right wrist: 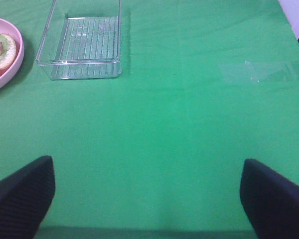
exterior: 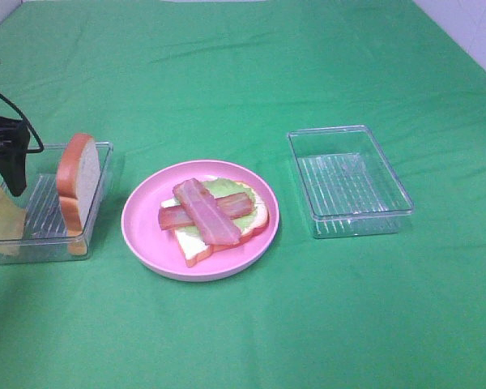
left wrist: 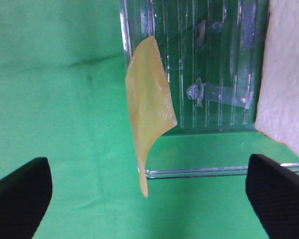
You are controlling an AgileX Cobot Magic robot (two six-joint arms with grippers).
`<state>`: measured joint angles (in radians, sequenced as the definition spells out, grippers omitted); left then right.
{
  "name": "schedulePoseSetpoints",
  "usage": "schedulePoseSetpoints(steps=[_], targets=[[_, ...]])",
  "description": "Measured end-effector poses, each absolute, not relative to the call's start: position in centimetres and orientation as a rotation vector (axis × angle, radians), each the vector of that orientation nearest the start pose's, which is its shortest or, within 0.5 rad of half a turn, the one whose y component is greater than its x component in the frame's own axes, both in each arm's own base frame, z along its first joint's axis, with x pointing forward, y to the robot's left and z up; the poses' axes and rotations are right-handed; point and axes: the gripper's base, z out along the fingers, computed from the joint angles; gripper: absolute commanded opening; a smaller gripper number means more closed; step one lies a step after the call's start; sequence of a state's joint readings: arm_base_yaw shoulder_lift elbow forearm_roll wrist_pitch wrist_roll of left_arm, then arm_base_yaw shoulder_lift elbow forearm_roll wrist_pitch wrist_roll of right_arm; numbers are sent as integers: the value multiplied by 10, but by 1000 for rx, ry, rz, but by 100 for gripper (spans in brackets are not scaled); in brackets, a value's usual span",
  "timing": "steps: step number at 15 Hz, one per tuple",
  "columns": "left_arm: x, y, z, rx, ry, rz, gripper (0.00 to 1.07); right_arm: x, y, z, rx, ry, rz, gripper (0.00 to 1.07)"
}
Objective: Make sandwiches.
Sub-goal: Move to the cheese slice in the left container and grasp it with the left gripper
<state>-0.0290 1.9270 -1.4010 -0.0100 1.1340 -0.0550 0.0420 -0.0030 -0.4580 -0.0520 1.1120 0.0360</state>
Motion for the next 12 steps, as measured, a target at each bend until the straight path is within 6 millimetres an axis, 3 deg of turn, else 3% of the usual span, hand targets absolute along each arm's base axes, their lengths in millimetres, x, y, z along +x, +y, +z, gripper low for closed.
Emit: schedulePoseSetpoints(steps=[3,10,12], targets=[[376,-12,180,-51,3151,-12,100,-3,-4,262,-4,2133,-17,97],[382,-12,170,-43,3129,-10,100,-3,-4,262,-4,2133,-17,97],[382,-11,169,-38,3129,-1,94,-3,-4,262,-4,2133,-17,97]])
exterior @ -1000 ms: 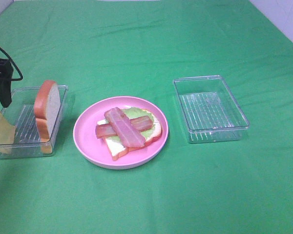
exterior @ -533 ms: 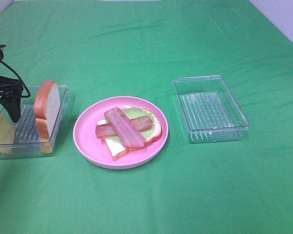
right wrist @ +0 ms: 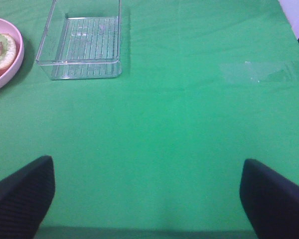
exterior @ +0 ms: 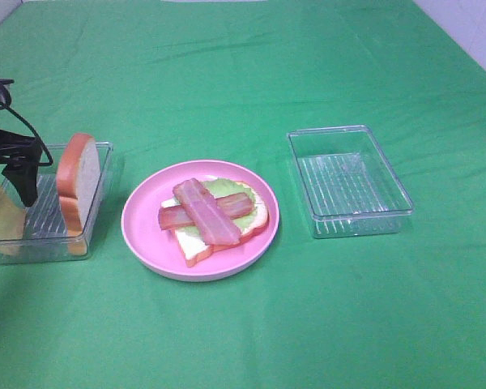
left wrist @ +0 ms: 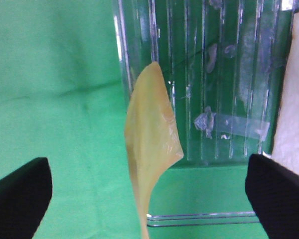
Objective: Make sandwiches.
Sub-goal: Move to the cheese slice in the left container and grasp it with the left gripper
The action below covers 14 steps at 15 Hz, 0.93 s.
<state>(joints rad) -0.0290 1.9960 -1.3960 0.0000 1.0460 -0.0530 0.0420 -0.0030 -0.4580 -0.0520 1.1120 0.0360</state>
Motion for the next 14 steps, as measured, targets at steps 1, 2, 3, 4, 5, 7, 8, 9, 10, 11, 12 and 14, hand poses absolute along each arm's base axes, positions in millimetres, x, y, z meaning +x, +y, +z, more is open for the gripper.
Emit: schedulePoseSetpoints(steps=[1,2,3,4,5,7,8,9,10,11,12,14], targets=[[382,-11,169,-45,3129,-1,85,-3,-4,262,-4,2133,-17,97],[382,-11,169,-59,3129,-1,73,-3,-4,262,-4,2133,-17,97],[382,-11,169,-75,3130,-1,63,-3,-4,262,-4,2133,-17,97],[382,-11,169,-81,3132,-1,57,-3,-4,262,-4,2133,-17,97],[381,-11,169,-86,3132,-1,51,-3,-4,262,-4,2133,-17,97],[381,-11,169,-91,3134,-1,47,-3,-4,262,-4,2133,-17,97],[381,-11,169,-91,3134,-1,43,-3,-4,262,-4,2133,-17,97],[381,-11,169,-91,3134,-1,40,-3,-4,262,-4,2133,-17,97],[381,-11,169,-91,3135,0,34,-3,-4,262,-4,2133,-17,97],[381,-11,169,-91,3137,0,29,-3,-4,262,-4,2133,-17,97],[381,-11,169,-91,3139,0,24,-3,-4,262,-4,2133,-17,97],[380,-11,169,-91,3146,1,3,-3,-4,262,-4,2133,-17,97]])
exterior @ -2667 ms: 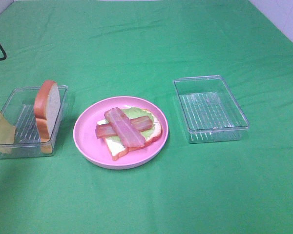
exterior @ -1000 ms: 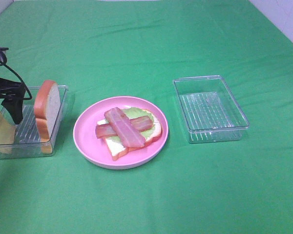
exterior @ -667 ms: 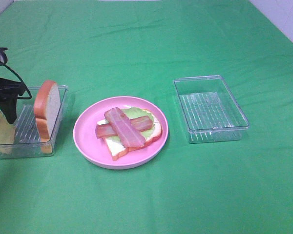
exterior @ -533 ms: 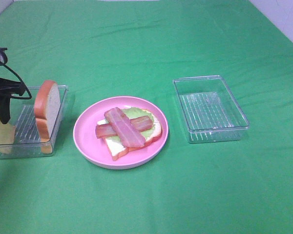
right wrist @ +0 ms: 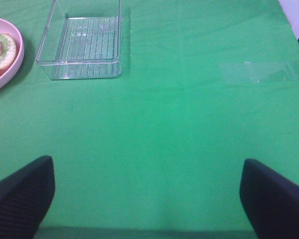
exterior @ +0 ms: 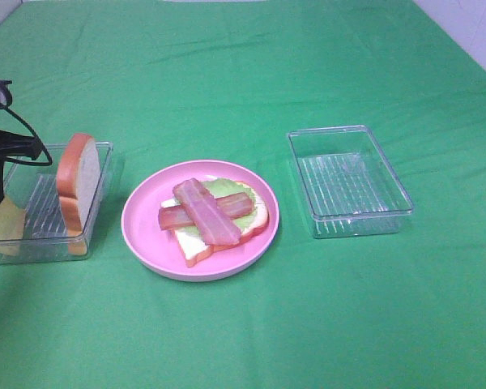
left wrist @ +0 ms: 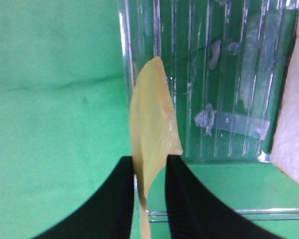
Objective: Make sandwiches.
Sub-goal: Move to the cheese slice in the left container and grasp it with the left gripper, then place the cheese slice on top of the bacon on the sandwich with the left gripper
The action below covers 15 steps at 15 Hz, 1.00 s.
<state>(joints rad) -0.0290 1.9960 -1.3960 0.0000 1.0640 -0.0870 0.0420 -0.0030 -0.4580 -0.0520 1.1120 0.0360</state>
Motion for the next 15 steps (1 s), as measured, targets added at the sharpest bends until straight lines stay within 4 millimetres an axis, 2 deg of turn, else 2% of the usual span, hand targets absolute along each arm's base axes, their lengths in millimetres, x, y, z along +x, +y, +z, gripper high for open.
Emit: schedulePoseSetpoints(steps=[1,9,11,12,13,15], targets=[[379,-11,169,-92,3156,1,0,-3,-4,262,-4,2133,-17,97],[377,-10,174,-148,3163,23,0,-3,-4,262,-4,2133,-17,97],[380,-11,194,-164,3096,-5,0,-3,-4,262,-4,2133,-17,97],[387,-15,227,-187,2991,-82,0,-3,-4,262,-4,2133,-17,97],[389,-16,237,-191,2958,-102,0,-3,-4,262,-4,2133,-17,97],[395,-20,278,-190,2830,-162,0,-3,-4,262,-4,2133,-17,97]])
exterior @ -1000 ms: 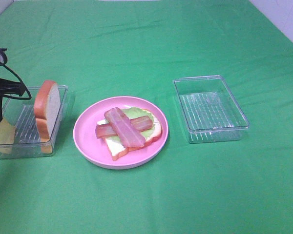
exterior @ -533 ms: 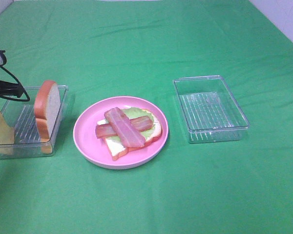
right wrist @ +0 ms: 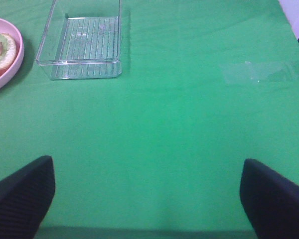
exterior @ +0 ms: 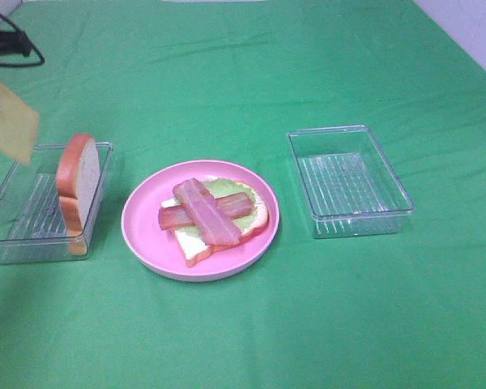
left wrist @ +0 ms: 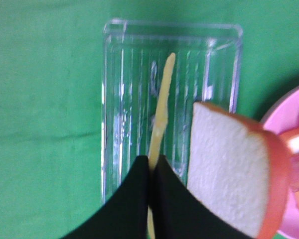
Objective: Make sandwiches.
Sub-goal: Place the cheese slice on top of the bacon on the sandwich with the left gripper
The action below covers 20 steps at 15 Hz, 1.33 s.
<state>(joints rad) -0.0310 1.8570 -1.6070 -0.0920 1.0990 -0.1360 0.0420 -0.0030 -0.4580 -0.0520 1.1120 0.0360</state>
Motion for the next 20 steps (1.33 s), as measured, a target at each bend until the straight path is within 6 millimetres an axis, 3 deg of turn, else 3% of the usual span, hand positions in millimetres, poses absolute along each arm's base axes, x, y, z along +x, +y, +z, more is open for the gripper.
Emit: schedulePoseSetpoints(steps=[2,3,4,5,8,9,12,15,18,20], targets=[[397,-26,309,-160,2740,-183,0,-3,-4,262,-4,2133,-17,97],[399,-42,332,-101,2673,-214,0,-3,-4,262,-4,2133,-17,97],[399,-48,339,-84,2654,-231,0,-3,-4,262,-4,2133,-17,97],[396,-81,353,3,2611,-342,0,-3,-4,262,-4,2133,-17,97],[387,-132,355,181,2588,-558,0,-3,-4,262,-4,2133,-17,97],[385,-140,354,212,2587,-599,0,-3,-4,262,-4,2133,-17,97],[384,-181,334,367,2600,-813,0,-3,-4,262,-4,2133,-17,97],[387,-220,290,457,2693,-903,0,-3,-4,262,-4,2133,-17,97],[384,-243,250,554,2811,-914,0,-3,-4,262,-4,2133,-17,97],[386,-247,227,571,2884,-911,0,-3,-4,262,-4,2133,-17,97]])
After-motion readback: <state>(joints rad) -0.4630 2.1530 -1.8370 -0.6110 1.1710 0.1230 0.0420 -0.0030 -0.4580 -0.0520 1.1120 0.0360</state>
